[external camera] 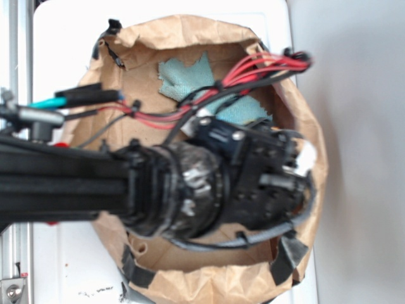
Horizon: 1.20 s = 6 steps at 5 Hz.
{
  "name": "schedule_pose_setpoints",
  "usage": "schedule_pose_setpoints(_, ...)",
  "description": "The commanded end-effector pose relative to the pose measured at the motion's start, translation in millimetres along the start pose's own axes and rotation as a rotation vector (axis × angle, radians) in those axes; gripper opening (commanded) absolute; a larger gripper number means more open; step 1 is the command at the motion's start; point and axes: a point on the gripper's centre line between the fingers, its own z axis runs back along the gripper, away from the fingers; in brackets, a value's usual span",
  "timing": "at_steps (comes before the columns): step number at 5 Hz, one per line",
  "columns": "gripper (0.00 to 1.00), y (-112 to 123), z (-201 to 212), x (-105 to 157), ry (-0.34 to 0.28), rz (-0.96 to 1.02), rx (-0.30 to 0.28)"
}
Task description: Grab the green ball.
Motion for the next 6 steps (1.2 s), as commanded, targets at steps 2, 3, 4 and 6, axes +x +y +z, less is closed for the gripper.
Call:
schedule_pose_setpoints(2, 0.00, -7, 25, 17, -0.045, -0.006, -0.078)
schedule_pose_setpoints(3, 0.00, -3, 37, 11, -0.020, -0.018, -0.110)
schedule_pose_setpoints(4, 0.00, -6, 51, 8, 0.023, -0.049, -0.144)
schedule_pose_setpoints(6, 0.00, 1, 106, -5, 0.158, -0.153, -0.275)
